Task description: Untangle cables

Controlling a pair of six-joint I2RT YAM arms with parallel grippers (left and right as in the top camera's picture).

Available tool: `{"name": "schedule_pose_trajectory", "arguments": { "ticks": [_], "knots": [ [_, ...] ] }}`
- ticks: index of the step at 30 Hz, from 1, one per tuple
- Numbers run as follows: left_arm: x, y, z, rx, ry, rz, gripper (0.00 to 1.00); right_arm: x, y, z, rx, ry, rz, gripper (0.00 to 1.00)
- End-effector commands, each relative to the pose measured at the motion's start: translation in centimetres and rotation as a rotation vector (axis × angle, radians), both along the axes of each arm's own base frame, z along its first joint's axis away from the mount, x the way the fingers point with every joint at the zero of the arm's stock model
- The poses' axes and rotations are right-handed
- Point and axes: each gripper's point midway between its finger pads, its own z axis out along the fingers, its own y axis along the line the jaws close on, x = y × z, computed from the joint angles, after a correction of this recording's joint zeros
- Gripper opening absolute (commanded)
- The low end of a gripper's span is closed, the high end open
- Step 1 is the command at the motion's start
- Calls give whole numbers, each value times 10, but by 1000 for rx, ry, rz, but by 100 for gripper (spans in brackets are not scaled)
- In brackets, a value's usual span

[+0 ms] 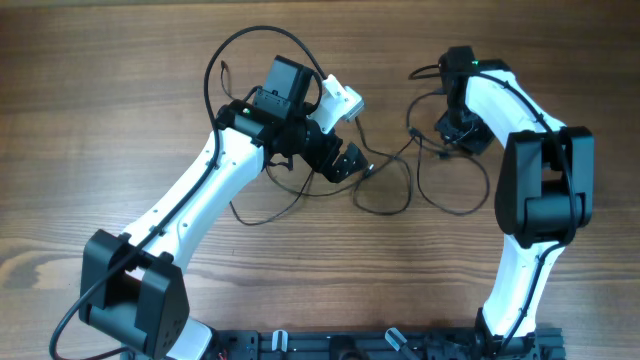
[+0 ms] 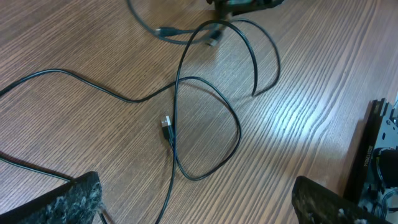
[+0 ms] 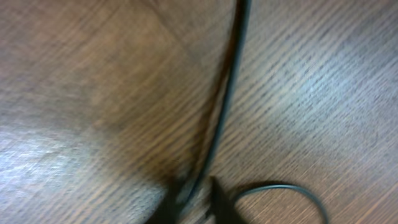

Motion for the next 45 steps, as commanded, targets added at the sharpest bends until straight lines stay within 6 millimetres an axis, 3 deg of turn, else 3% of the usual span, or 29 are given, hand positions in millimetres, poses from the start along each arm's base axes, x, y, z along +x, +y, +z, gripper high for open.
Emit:
{"name": "schedule_pose_trajectory", "arguments": {
  "ticks": [1, 8, 12, 20, 27, 31, 34, 39, 45],
  "knots": [
    [1, 2, -2, 9, -10, -6, 100, -6, -3, -7, -12, 23, -10, 4],
    [1, 2, -2, 11, -7, -6, 100, -2, 4, -8, 29, 9, -11, 4],
    [1, 2, -2, 12, -12, -12, 100, 6, 11, 10, 71, -23, 27, 4],
    [1, 2, -2, 14, -21, -22, 100, 19, 12, 114, 81, -243, 125, 4],
    [0, 2, -2, 13, -16, -24, 100, 6, -4, 213, -10, -462, 205, 4],
    [-2, 3, -3, 16, -9, -24, 100, -19, -46, 258, -127, -539, 135, 4],
    [-2, 3, -3, 17, -6, -25, 100, -53, -103, 280, -230, -547, -11, 4],
    [-2, 3, -3, 16, -9, -25, 100, -106, -187, 287, -312, -494, -219, 4],
    [0, 2, -2, 10, -20, -25, 100, -159, -256, 286, -313, -529, -493, 4]
  ]
}}
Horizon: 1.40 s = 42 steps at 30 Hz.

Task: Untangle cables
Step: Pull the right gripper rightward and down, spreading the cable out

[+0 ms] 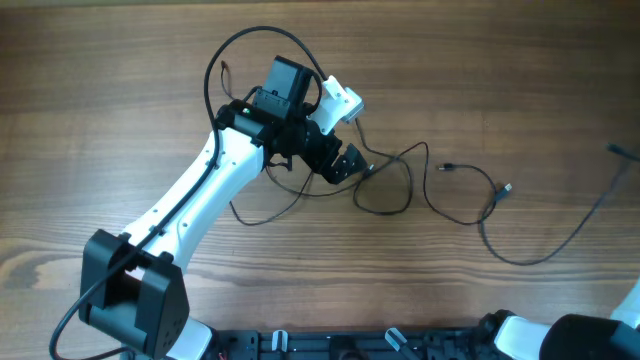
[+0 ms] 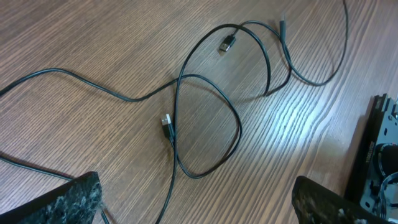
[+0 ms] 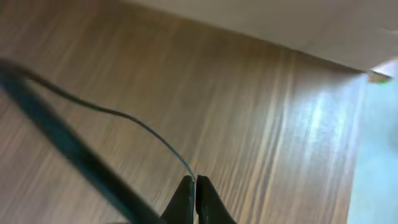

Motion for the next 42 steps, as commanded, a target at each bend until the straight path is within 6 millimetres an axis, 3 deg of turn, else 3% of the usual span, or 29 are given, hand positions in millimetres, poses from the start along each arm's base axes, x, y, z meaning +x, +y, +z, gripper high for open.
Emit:
{"name": "schedule_pose_trajectory", "arguments": {
  "ticks": [1, 10, 16, 23, 28, 30, 31, 32, 34, 38, 42],
  "knots": [
    [2, 1, -1, 5, -14, -11, 100, -30, -28, 14, -14, -71, -129, 4],
    [3, 1, 0, 2, -19, -10, 100, -86, -75, 10, 18, -161, -372, 4],
    [3, 1, 0, 2, -24, -13, 100, -97, -101, -36, 96, -59, -440, 4],
    [3, 1, 0, 2, -22, -13, 100, -140, -130, -80, 153, 52, -582, 4],
    [2, 0, 0, -1, -15, -13, 100, -165, -135, -117, 228, 111, -648, 4],
    [1, 0, 0, -6, -12, -16, 100, -164, -137, -124, 248, 96, -651, 5],
    [1, -1, 1, -9, -11, -18, 100, -164, -138, -125, 246, 95, -650, 12],
    [0, -1, 1, -12, -9, -19, 100, -163, -139, -125, 242, 89, -650, 30],
    [0, -1, 1, -12, -9, -19, 100, -156, -140, -126, 256, 58, -629, 53],
    [0, -1, 1, -11, -9, -19, 100, -139, -142, -128, 286, 7, -536, 58],
    [-4, -5, 3, -33, 4, -34, 100, -100, -136, -129, 355, -93, -338, 59]
  ]
}}
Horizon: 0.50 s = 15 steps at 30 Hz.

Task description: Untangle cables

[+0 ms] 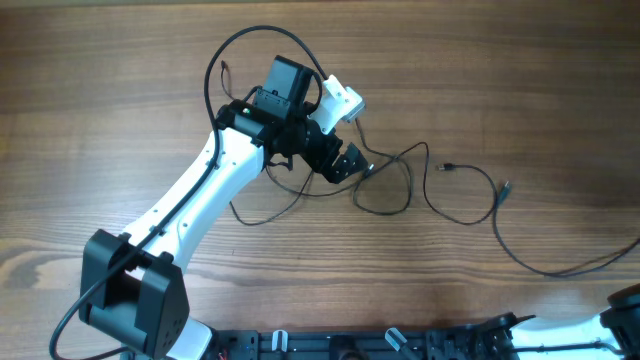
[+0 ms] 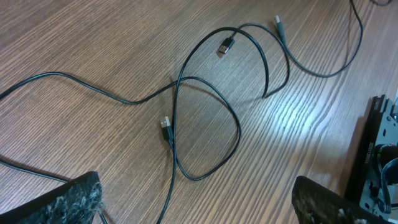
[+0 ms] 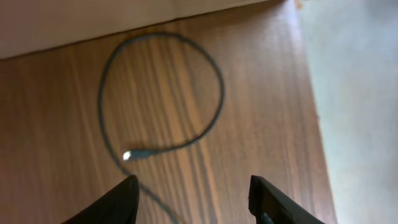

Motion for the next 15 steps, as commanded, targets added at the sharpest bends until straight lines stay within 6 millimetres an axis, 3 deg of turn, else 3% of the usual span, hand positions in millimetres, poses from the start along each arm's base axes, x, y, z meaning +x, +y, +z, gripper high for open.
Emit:
{"name": "schedule_pose_trajectory", "arguments": {
  "ticks": [1, 5, 9, 12, 15],
  "knots": [
    [-5, -5, 2, -28, 8, -35, 100, 35, 14, -11, 78, -105, 157, 59],
    [-5, -6, 3, -33, 4, -37, 100, 75, 45, -23, 136, -110, 310, 61],
    [-3, -7, 4, -38, -5, -37, 100, 114, 93, -49, 183, -3, 445, 62],
    [-4, -7, 4, -36, 1, -35, 100, 117, 129, -75, 186, 146, 423, 64],
    [-7, -5, 1, -27, 21, -34, 100, 112, 155, -104, 217, 181, 382, 65]
  ]
}}
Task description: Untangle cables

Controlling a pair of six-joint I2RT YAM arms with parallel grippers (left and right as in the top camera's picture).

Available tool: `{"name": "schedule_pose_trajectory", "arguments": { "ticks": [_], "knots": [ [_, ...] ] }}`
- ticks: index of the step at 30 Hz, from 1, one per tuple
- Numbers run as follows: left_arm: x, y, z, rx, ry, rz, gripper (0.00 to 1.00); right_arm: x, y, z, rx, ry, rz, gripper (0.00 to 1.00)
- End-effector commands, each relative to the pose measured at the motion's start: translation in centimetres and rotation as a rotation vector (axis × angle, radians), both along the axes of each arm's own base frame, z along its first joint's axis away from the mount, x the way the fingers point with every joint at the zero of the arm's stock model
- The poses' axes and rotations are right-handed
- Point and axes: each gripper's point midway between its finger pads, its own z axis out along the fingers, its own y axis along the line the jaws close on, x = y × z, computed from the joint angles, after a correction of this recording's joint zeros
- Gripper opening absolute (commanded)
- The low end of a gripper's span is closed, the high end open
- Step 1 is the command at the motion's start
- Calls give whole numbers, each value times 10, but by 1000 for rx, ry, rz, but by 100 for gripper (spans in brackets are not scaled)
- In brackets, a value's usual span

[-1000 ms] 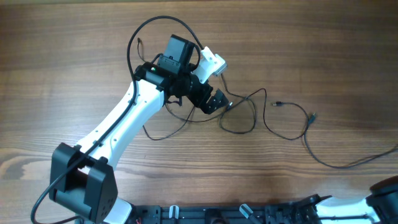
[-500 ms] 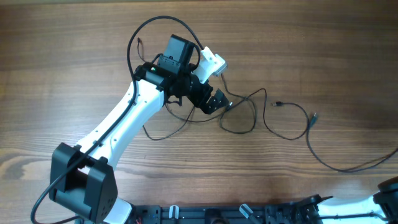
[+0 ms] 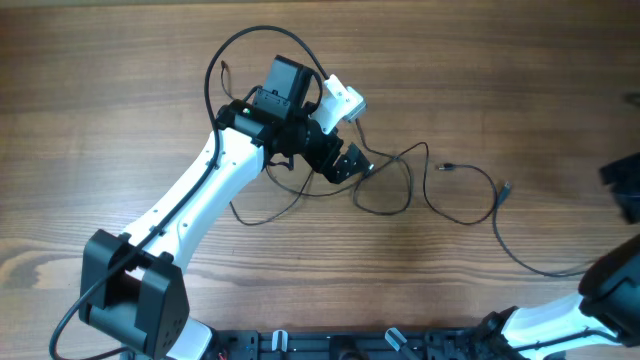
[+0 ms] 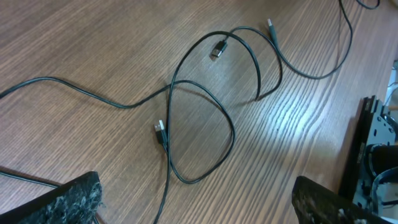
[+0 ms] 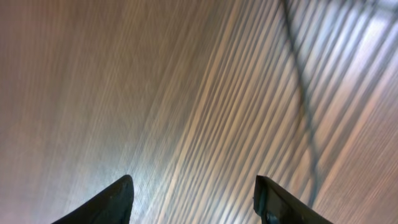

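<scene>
Thin black cables lie crossed in loops [image 3: 385, 190] at the table's middle. One strand [image 3: 500, 215] trails off right toward the front edge. My left gripper [image 3: 347, 162] hangs open just left of the loops. In the left wrist view the gripper [image 4: 196, 208] has nothing between its fingers [image 4: 68, 199]. Ahead of it lie a loop [image 4: 199, 134] and a USB plug [image 4: 160, 130], with two more plugs [image 4: 217, 50] farther off. My right gripper [image 5: 193, 205] is open over blurred wood, a blurred cable [image 5: 305, 93] ahead of it. The right arm [image 3: 622, 190] shows at the right edge.
The wooden table [image 3: 120, 110] carries only the cables. The arms' mounting rail [image 3: 380, 345] runs along the front edge. The left arm [image 3: 200, 190] stretches diagonally from the front left to the middle.
The right arm has moved from the front right corner up to the middle of the right edge. Its camera now faces blurred wood instead of the table edge. The left wrist view has shifted slightly.
At first my right gripper was shut on a cable at the tangle's right side. Later it was far right, still shut on a thin strand, and one cable lay stretched out rightward. Then it was open and the strand lay on the table. My left gripper stayed open.
</scene>
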Motion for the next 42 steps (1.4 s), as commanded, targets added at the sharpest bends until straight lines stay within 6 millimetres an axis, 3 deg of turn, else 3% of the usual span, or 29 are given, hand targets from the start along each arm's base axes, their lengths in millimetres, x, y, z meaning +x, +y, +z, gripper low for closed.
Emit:
{"name": "schedule_pose_trajectory", "arguments": {
  "ticks": [1, 5, 8, 13, 17, 20, 31, 42],
  "knots": [
    [-8, -1, -2, 0, 26, -21, 100, -27, 16, -37, -2, 101, -130, 65],
    [-10, 1, -4, 9, 41, -22, 100, -47, 33, -65, 31, 141, -125, 63],
    [-8, 0, -3, 3, 28, -24, 100, -46, 37, -68, 48, 125, -123, 60],
    [-8, 0, -3, 3, 27, -23, 100, -54, 23, -35, -77, 111, -162, 62],
    [-6, 0, -2, 0, 16, -26, 100, -78, 20, -9, -166, 165, -246, 64],
    [-6, -1, -2, -1, 10, -29, 100, -93, 25, -5, -174, 208, -273, 65],
    [-6, -1, -2, 7, -23, -63, 100, -115, 43, -36, -141, 252, -311, 66],
    [-6, 0, -2, 9, -31, -72, 100, -138, 44, -51, -170, 285, -390, 72]
  ]
}}
